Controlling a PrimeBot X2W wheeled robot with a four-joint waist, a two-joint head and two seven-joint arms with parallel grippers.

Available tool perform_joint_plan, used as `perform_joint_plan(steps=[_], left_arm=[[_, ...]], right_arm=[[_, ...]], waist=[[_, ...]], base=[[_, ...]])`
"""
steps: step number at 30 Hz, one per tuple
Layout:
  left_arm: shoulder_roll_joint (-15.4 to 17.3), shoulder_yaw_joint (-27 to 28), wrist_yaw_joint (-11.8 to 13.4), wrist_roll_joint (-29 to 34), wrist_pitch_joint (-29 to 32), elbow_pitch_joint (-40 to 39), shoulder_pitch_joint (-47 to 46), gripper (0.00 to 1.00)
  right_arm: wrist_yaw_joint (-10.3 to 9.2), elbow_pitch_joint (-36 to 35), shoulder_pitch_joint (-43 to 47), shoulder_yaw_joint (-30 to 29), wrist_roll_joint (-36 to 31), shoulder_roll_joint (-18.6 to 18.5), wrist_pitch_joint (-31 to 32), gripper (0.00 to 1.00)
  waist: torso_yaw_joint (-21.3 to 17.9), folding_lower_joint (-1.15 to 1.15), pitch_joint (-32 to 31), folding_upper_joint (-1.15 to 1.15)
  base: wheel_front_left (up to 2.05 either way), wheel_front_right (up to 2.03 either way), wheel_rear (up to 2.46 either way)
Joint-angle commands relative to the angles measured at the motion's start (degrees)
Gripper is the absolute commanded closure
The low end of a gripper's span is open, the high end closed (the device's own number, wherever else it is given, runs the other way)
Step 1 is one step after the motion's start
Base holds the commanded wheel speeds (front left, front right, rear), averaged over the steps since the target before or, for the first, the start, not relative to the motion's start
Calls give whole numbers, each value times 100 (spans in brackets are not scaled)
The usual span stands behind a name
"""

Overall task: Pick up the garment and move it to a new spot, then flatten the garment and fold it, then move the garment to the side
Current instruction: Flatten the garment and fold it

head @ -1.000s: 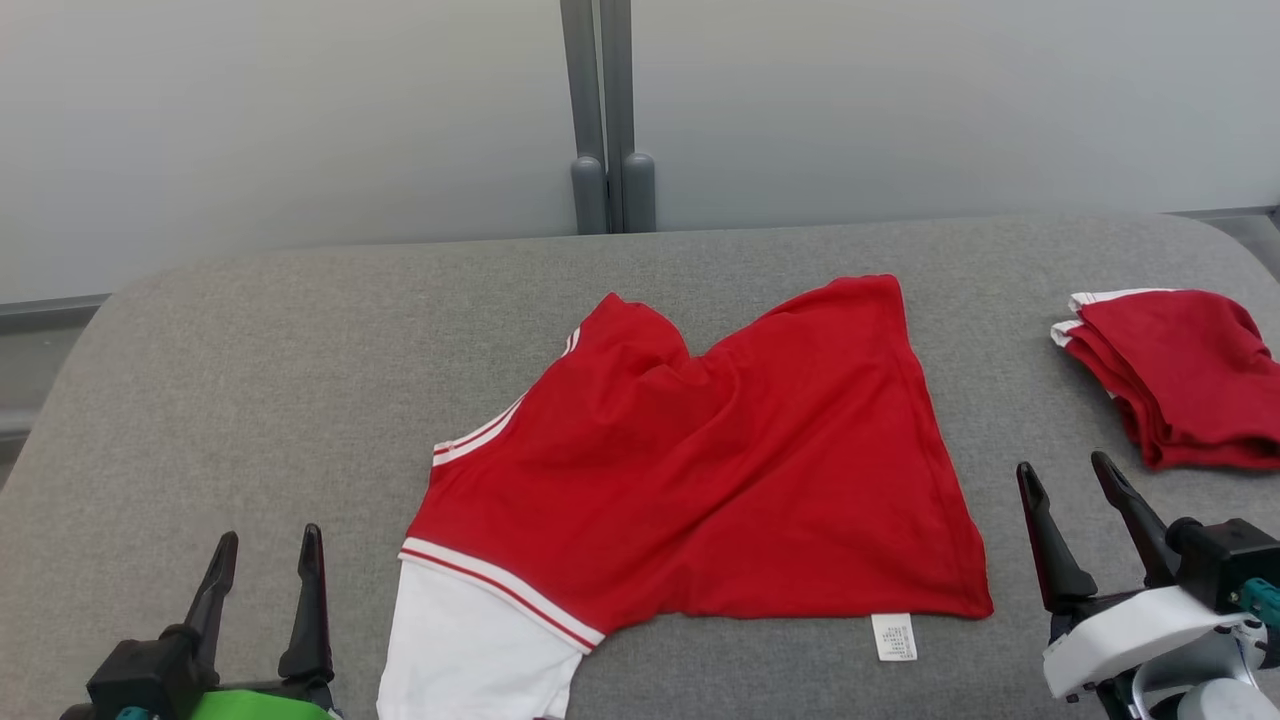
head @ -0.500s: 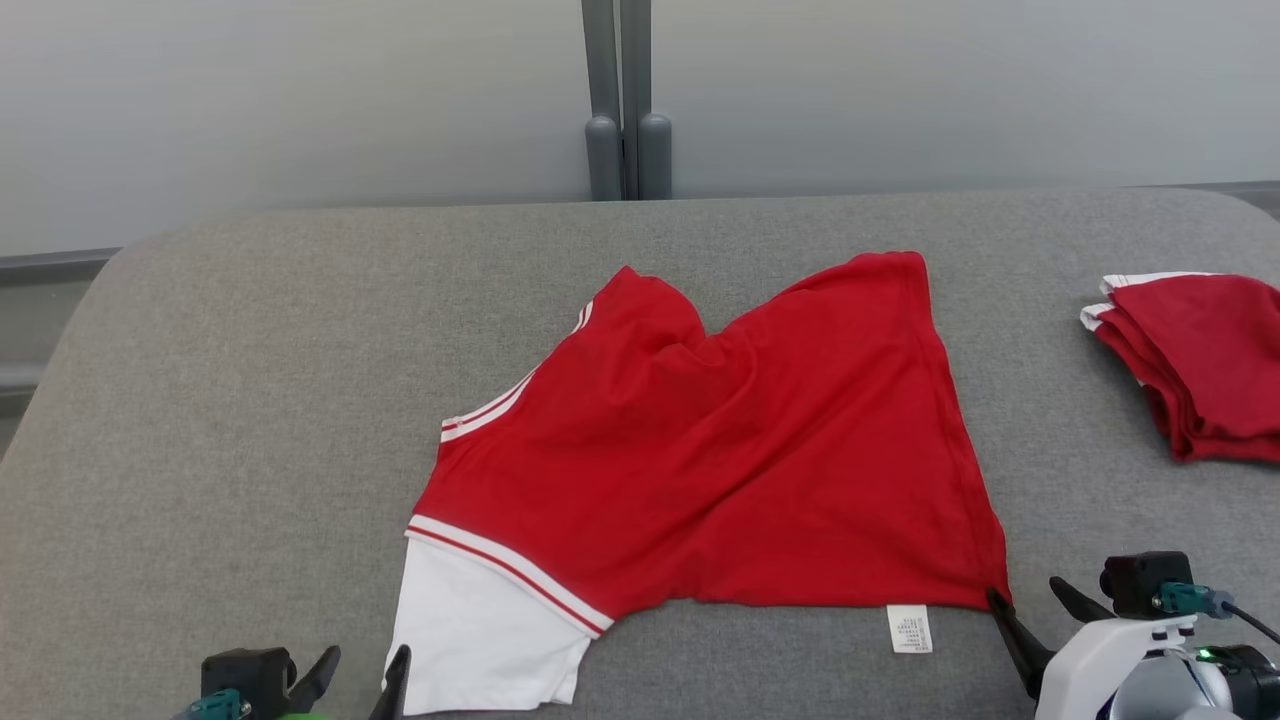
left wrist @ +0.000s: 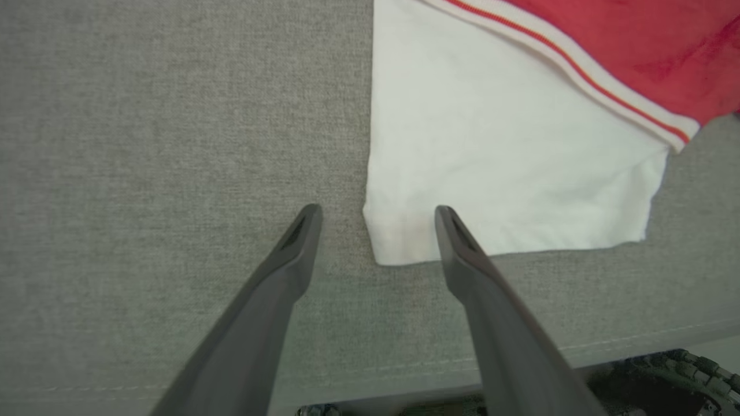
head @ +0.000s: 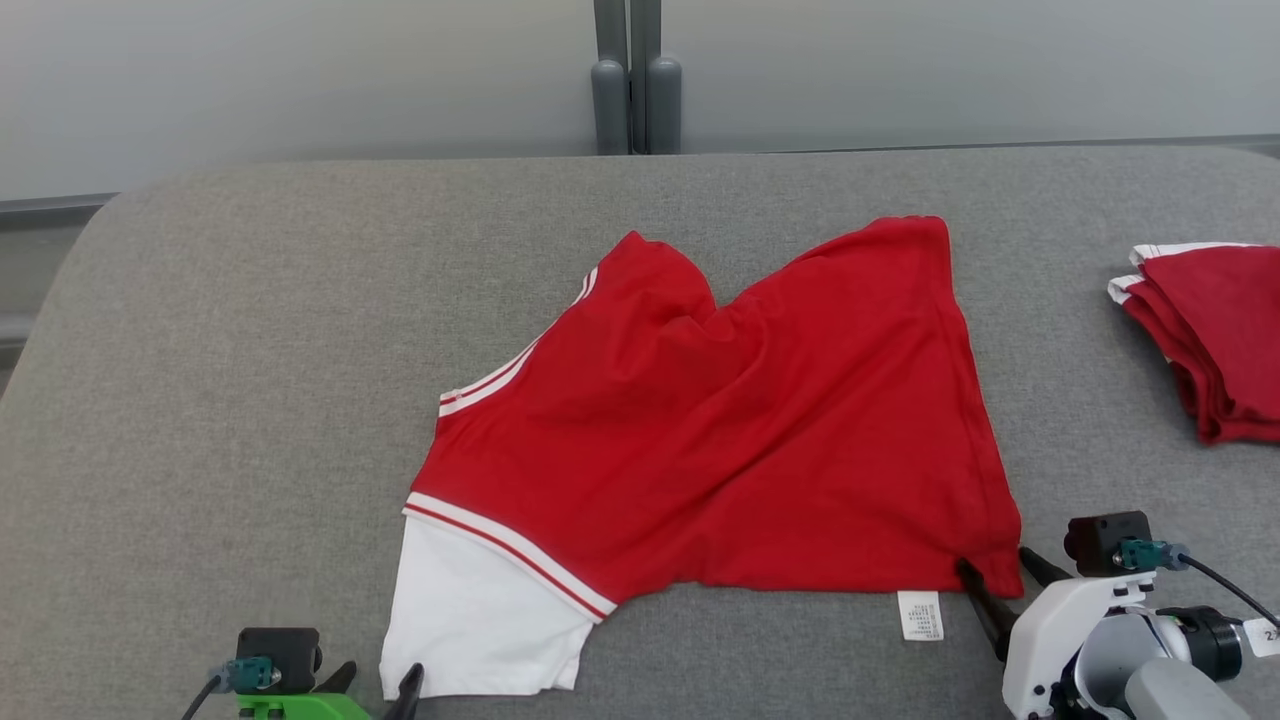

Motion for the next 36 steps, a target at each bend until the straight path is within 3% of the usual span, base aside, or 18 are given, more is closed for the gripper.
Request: perform_joint_plan(steps=[1, 6, 7, 8, 9, 10, 11, 26, 32, 36], left_arm=[[-37, -31, -19, 10, 27, 82, -135, 0], [-146, -121, -154, -130, 160, 455, -268, 0], [-172, -143, -182, -163, 203, 503, -279, 18], [-192, -172, -216, -182, 228, 543, -292, 59], [-201, -176, -230, -197, 214, 566, -297, 96], [-210, -172, -230, -207, 192, 597, -301, 100], [-208, -184, -236, -208, 211, 624, -297, 100], [160, 65, -214, -91, -107, -335, -546, 100], [504, 159, -228, 270, 146, -801, -1625, 100], [584, 141, -412, 411, 364, -622, -2792, 100]], right_arm=[[-3, 86, -56, 75, 47, 47, -15, 0], [-1, 253, -225, 295, 186, 100, -34, 0], [-1, 276, -243, 326, 207, 99, -40, 4], [-1, 294, -271, 365, 236, 93, -48, 37], [-1, 299, -282, 390, 256, 85, -48, 55], [-1, 306, -290, 418, 282, 66, -68, 69], [-1, 301, -293, 441, 299, 51, -85, 99], [-2, -588, -367, 382, 973, -203, -422, 100], [-3, -1224, -1307, 492, 1337, -450, -121, 100], [-2, -1272, -2303, 528, 1474, -570, 16, 100]], waist=[[-21, 0, 38, 0], [-56, 0, 97, 0], [-63, 0, 98, 0], [-71, 0, 97, 0], [-77, 0, 91, 0], [-82, 0, 81, 0], [-86, 0, 71, 0], [-107, 0, -6, 0], [-231, 0, 480, 0], [-259, 0, 1001, 0]], base=[[0, 0, 0], [0, 0, 0], [0, 0, 0], [0, 0, 0], [0, 0, 0], [0, 0, 0], [0, 0, 0], [0, 0, 0], [0, 0, 0], [0, 0, 0]])
